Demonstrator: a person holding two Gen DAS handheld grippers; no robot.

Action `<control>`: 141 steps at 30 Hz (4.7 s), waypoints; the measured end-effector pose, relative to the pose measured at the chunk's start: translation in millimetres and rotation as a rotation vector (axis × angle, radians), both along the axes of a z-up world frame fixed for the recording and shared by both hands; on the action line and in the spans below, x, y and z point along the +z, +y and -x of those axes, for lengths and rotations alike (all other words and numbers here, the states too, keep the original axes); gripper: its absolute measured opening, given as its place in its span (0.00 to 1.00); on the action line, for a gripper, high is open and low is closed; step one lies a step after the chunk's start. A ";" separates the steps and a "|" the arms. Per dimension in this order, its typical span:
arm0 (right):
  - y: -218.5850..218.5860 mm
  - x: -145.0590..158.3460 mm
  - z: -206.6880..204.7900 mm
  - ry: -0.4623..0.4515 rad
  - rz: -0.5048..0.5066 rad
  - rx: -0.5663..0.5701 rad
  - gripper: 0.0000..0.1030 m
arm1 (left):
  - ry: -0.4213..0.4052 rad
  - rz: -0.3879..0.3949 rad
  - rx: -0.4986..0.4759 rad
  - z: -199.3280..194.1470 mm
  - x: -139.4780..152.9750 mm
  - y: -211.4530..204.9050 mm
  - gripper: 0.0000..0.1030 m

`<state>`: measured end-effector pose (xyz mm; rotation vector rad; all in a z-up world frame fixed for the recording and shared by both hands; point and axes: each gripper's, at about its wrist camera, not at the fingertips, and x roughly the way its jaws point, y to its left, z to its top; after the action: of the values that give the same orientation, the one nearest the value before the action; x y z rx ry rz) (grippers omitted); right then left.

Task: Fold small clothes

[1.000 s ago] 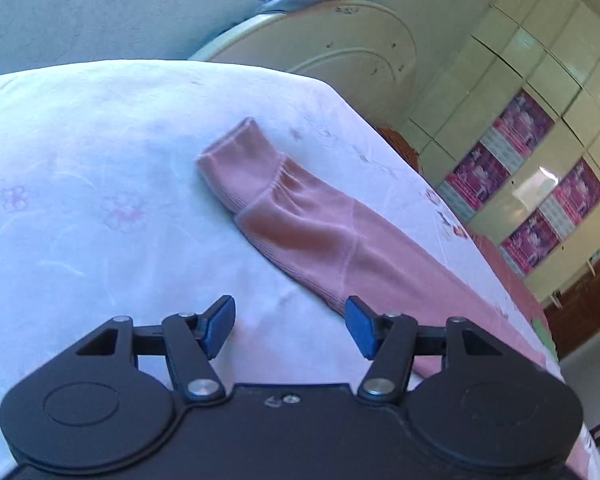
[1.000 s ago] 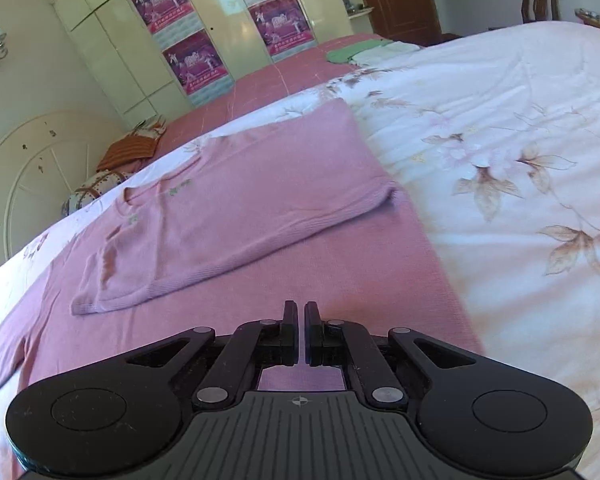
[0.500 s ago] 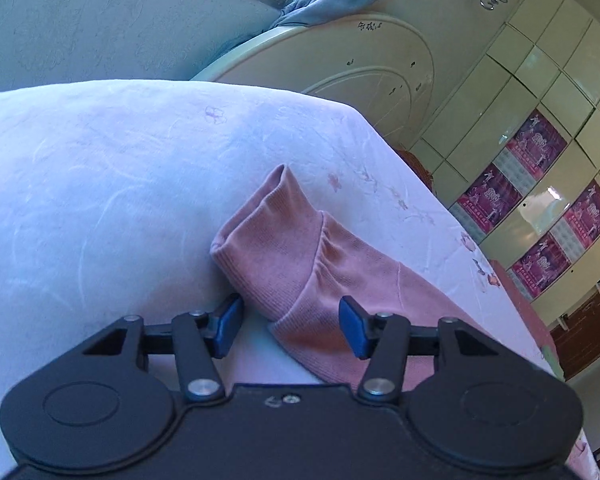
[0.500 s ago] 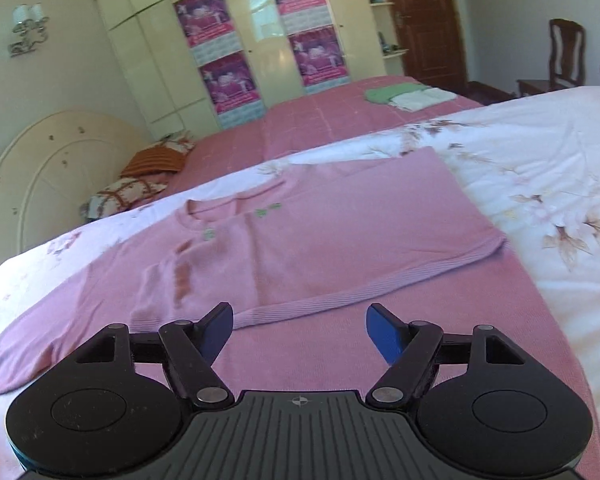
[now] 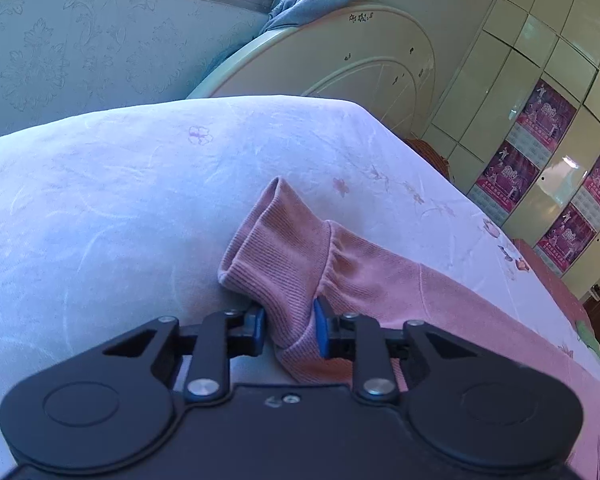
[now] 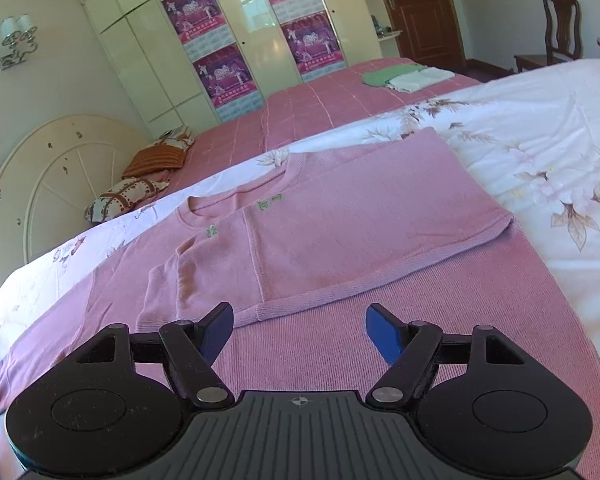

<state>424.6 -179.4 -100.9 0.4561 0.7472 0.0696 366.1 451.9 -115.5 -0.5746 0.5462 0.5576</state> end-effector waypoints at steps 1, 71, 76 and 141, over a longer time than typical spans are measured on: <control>-1.3 -0.6 0.1 0.004 -0.005 -0.005 0.71 | -0.001 0.007 -0.006 -0.9 0.5 2.0 0.14; -4.4 -8.8 -67.6 -0.046 -0.050 0.148 0.04 | 0.072 -0.255 -0.683 -85.2 -35.2 -258.1 0.36; -5.7 -15.5 -60.3 -0.038 -0.049 0.137 0.04 | 0.050 -0.279 -0.687 -89.8 -30.1 -260.6 0.34; 63.4 -49.6 -175.9 -0.042 0.169 0.224 0.33 | 0.143 -0.303 -0.810 -256.2 -35.3 -296.6 0.70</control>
<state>600.5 -115.9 -150.4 0.2080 0.7535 0.2234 622.3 155.3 -150.8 0.0021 0.7536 -0.0953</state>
